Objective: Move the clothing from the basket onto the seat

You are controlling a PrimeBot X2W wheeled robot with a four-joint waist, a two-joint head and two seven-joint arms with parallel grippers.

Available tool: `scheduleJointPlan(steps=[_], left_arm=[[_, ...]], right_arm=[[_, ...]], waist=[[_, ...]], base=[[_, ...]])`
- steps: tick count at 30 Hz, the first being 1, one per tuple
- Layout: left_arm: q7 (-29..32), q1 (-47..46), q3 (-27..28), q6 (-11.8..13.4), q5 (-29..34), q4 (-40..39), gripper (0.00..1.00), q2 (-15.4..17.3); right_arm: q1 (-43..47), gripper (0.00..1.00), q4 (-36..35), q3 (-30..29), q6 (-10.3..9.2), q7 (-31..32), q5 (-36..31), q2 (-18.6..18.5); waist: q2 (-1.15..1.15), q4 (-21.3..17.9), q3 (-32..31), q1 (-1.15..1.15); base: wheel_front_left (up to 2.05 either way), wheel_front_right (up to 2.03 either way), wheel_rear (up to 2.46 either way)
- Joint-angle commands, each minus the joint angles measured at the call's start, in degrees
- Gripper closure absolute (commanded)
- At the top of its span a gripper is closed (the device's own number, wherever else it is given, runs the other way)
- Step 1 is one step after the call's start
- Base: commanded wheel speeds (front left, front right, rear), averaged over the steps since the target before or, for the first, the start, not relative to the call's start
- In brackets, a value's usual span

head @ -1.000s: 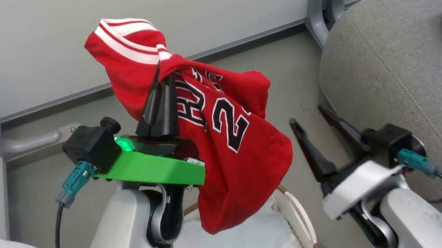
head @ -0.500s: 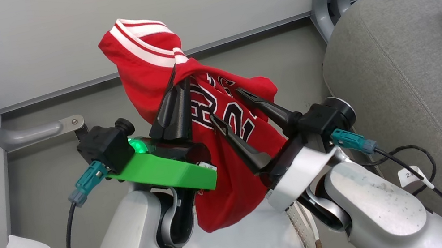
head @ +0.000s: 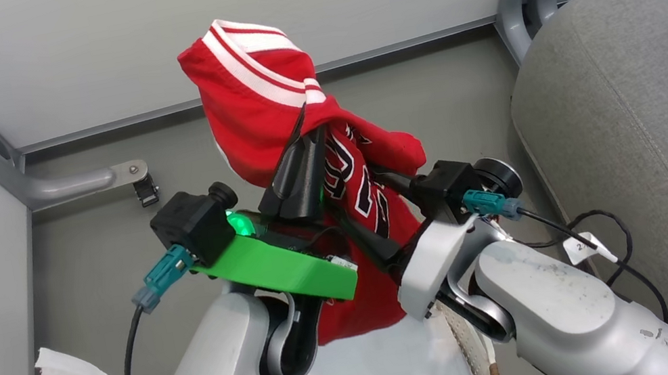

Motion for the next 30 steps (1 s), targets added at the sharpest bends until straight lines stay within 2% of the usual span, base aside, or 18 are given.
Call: scheduleJointPlan(steps=[1,6,7,8,9,10,17,25,26,27,30], left_arm=[[-0.2,-0.8,-0.2,-0.1,-0.6,-0.4,1.00,0.1],[-0.2,-1.2,-0.9,-0.1,-1.2,-0.8,1.00,0.1],[-0.2,-1.2,-1.0,-0.1,-1.4,-0.9,1.00,0.1],[-0.2,-1.3,-1.1,-0.1,-1.6,-0.9,1.00,0.1],[-0.2,-1.3,-1.2,-0.1,-1.6,-1.0,1.00,0.1],[-0.2,-1.4,-1.1,-0.1,-1.5,-1.0,1.00,0.1],[-0.2,-0.9,0.2,-0.1,-0.4,0.0,1.00,0.1],[-0.1,0.3,2.1,-0.1,2.5,2.1,1.00,0.1],[-0.1,0.4,2.2,-0.1,3.1,2.7,0.54,0.1],[-0.1,0.4,2.4,-0.1,3.5,3.0,0.00,0.1],[-0.1,1.1,3.6,-0.1,5.5,4.5,0.00,0.1]], right_arm=[[-1.1,0.00,0.8,0.4,-0.08,-0.1,0.7,-0.2],[-2.1,0.00,2.8,1.4,-0.08,-0.1,2.5,-0.1],[-2.2,0.14,3.1,1.6,-0.08,-0.1,2.8,-0.1],[-2.3,0.52,3.5,1.8,-0.08,-0.1,3.1,-0.1],[-2.3,0.62,3.7,2.0,-0.08,-0.1,3.2,-0.1],[-2.2,1.00,4.0,2.3,-0.08,-0.1,3.6,-0.1],[-1.6,1.00,3.3,2.7,-0.08,-0.1,4.0,-0.2],[-0.4,1.00,0.2,1.7,-0.08,-0.1,4.5,-0.7],[-0.1,1.00,-0.2,1.7,-0.08,-0.1,4.5,-0.7],[0.2,1.00,-0.4,1.6,-0.08,-0.1,4.5,-0.8],[0.8,1.00,-0.6,1.3,-0.08,-0.1,4.5,-1.0]], waist=[[0.00,0.4,0.2,0.00],[0.00,1.1,0.5,0.00],[0.00,1.2,0.6,0.00],[0.00,1.3,0.6,0.00],[0.00,1.5,0.7,0.00],[0.00,1.6,0.7,0.00],[0.00,1.6,1.2,0.00],[0.00,-0.5,1.8,0.00],[0.00,-0.9,1.9,0.00],[0.00,-1.3,1.9,0.00],[0.00,-3.4,2.1,0.00]], base=[[0.00,0.00,0.00],[0.00,0.00,0.00],[0.00,0.00,0.00],[0.00,0.00,0.00],[0.00,0.00,0.00],[0.00,0.00,0.00],[0.00,0.00,0.00],[0.00,0.00,0.00],[0.00,0.00,0.00],[0.00,0.00,0.00],[0.00,0.00,0.00]])
